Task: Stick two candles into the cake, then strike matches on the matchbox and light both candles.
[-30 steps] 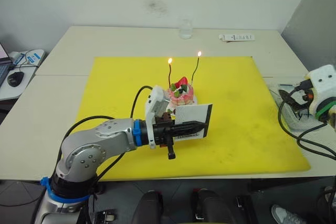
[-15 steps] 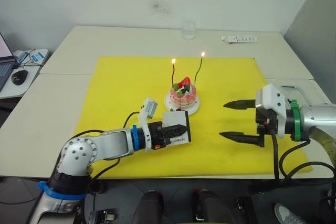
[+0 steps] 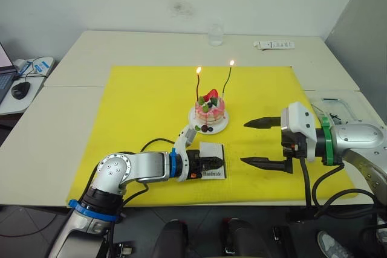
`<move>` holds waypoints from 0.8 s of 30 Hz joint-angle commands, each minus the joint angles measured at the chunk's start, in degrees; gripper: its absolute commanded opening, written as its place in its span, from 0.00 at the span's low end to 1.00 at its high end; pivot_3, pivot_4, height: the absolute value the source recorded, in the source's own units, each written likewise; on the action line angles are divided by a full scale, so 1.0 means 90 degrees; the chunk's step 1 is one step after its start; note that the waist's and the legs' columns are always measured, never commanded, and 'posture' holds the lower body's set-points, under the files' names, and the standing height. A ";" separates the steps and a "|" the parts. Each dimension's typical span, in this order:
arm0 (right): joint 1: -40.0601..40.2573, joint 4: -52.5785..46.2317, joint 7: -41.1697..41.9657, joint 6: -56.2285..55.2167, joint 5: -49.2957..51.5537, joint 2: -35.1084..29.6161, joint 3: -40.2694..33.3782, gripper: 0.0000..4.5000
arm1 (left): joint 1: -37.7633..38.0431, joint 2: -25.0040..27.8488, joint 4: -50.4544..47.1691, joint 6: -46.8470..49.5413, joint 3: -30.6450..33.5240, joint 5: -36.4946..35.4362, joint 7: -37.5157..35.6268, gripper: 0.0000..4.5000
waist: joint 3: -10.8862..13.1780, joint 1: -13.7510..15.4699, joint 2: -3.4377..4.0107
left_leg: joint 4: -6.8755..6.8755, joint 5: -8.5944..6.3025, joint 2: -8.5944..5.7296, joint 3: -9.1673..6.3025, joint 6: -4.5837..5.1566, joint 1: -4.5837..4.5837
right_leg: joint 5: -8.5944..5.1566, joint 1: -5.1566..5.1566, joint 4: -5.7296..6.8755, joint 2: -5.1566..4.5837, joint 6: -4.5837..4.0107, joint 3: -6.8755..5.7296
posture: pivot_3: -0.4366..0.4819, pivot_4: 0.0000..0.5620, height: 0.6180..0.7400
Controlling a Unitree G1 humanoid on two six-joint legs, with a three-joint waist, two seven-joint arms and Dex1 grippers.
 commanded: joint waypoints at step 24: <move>0.0144 0.1437 0.0228 -0.0780 -0.0286 -0.0101 -0.0252 1.00 | 0.1959 0.4462 -0.1466 -0.3710 0.2277 0.6408 -0.6583 1.00 | 0.0001 0.0006 0.0006 | -0.0046 -0.0007 -0.0003 0.0046 -0.0009 0.0034 | -0.0047 0.0005 -0.0029 -0.0024 -0.0081 0.0000 | 0.48 0.27 1.00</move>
